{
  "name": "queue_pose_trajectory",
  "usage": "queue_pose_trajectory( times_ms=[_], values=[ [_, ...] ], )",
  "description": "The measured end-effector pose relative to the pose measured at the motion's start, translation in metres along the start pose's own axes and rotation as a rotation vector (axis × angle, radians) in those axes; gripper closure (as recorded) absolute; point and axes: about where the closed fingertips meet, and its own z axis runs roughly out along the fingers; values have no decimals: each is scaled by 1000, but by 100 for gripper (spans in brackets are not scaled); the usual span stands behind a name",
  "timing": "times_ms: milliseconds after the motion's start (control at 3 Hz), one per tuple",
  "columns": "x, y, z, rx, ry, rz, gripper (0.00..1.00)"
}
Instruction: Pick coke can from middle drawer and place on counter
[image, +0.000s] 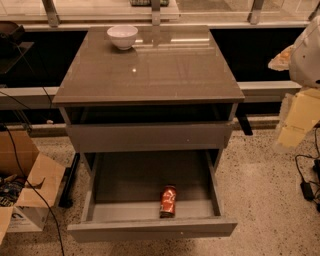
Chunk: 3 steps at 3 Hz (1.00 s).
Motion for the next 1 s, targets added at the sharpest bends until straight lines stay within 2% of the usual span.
queue_pose_trajectory(
  times_ms=[333,667,1000],
  values=[
    [0,0,0,0,0,0,0],
    [-8,4,16,-21,-9,57,0],
    [-9,13,76,-94,7,187,0]
  ],
)
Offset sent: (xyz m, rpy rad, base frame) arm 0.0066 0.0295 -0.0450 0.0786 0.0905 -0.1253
